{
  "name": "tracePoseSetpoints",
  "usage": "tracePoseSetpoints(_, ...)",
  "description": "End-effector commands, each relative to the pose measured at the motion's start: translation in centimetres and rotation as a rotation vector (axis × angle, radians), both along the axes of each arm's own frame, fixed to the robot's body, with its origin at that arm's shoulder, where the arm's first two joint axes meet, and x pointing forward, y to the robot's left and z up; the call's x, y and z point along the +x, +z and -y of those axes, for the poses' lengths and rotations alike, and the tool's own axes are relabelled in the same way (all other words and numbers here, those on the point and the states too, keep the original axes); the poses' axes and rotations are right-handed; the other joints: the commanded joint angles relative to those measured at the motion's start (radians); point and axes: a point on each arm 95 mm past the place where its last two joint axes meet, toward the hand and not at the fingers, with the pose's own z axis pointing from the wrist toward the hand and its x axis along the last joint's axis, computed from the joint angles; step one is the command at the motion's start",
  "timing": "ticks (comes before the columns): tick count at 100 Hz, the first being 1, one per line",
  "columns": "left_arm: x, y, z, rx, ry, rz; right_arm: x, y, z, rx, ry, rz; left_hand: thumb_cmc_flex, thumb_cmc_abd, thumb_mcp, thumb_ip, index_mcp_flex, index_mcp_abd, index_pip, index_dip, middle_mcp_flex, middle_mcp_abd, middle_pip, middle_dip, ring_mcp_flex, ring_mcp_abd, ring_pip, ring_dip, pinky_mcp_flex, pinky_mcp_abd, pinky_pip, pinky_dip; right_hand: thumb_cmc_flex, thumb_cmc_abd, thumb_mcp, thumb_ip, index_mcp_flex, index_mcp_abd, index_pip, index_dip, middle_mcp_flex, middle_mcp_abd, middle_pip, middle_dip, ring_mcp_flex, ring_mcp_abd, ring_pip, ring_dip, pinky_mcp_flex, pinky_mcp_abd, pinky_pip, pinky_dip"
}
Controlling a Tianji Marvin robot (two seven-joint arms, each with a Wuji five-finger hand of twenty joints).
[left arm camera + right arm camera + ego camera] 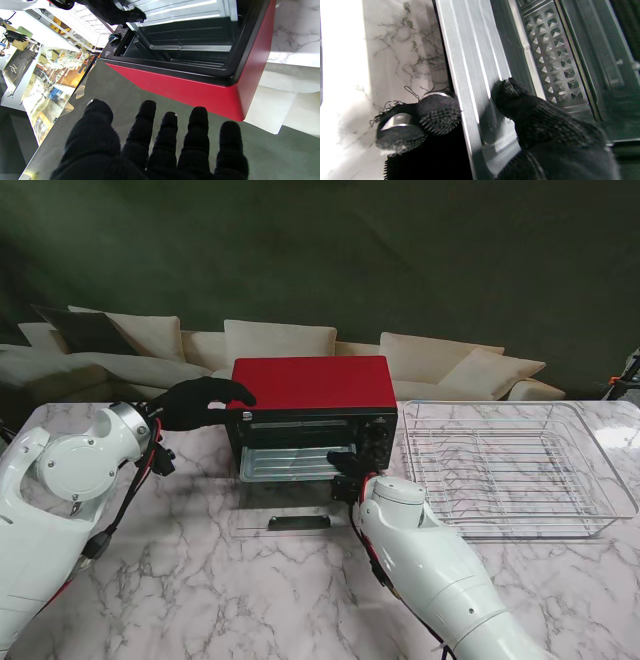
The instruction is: Slide the trays into the oven
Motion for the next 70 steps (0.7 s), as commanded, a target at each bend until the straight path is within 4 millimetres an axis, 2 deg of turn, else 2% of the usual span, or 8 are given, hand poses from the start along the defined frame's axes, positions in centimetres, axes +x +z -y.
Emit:
tracePoseSetpoints(1,0.0,-0.2,0.1,0.009,-0.008,-0.014,-0.4,-1.3,-0.4,-0.012,0.001,-0.038,0.019,0.036,-0.023,-0.010,0.021,-0.017,0.007,0.008,-0.005,-0.008,-0.004,-0.006,-0.010,-0.010,-0.010,-0.002,-0.014,-0.014,-0.021,0.008,0.077,0.084,0.107,0.044,0.060,-0.186,0.098,0.064,0.015,-0.016,0.034,0.000,0.015,-0.029,-0.001,-0.009,-0.095,0.150,0.004,0.001)
tracePoseSetpoints(70,-0.3,-0.3,0.1,0.007,0.001,-0.016,1.9,-0.7,-1.0,-0.088,0.043,-0.043,0.018,0.037,-0.024,-0.010,0.021,-0.016,0.007,0.008,-0.006,-0.008,-0.003,-0.006,-0.009,-0.009,-0.009,-0.002,-0.014,-0.015,-0.021,0.008,0.076,0.091,0.093,0.042,0.052,-0.187,0.086,0.068,0.012,-0.021,0.045,0.011,0.016,-0.039,0.012,0.000,-0.099,0.145,0.006,0.009)
